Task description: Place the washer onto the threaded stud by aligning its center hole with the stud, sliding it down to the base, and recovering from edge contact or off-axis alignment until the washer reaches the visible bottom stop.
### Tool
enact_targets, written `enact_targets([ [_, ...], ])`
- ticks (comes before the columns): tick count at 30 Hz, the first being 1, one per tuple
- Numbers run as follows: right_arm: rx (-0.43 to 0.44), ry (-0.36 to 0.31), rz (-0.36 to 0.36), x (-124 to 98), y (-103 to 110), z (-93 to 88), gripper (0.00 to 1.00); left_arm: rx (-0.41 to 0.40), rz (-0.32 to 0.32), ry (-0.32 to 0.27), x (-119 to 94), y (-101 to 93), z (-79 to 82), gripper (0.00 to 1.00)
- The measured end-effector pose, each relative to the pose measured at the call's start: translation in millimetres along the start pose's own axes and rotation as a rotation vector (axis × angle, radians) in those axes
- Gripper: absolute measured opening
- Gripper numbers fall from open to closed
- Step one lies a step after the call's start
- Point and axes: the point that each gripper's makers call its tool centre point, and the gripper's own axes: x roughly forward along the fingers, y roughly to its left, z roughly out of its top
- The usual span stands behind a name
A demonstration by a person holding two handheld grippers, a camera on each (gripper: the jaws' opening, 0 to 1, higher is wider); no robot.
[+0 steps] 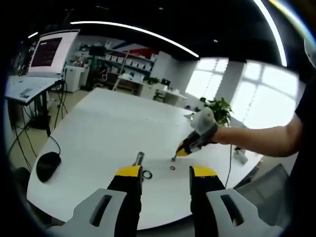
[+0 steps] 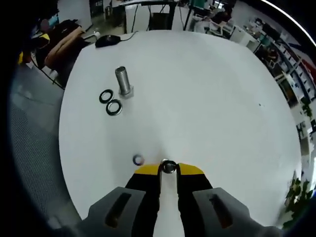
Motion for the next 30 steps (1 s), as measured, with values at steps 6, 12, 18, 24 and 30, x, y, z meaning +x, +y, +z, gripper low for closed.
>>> enact_targets([
  [6,0.014,0.013,0.018,10,-3,0.2,0.13,0.001,-0.001,-0.001,0,0.0,0.4,0.36],
  [12,0.020,0.035,0.037,19,-1,-3.5,0.13,-0.001,0.001,-0.002,0,0.6,0.7,0.36],
  [18,0.018,0.046,0.047,24,1,-4.9,0.13,-0.002,0.002,0.001,0,0.9,0.4,0.36],
  [24,0.026,0.038,0.056,24,-1,-4.1,0.13,-0.002,0.004,0.004,0,1.4,-0.1,0.36],
  [30,0.070,0.008,0.046,21,0,-2.4,0.26,-0.003,0.006,0.003,0,1.8,0.0,0.36],
])
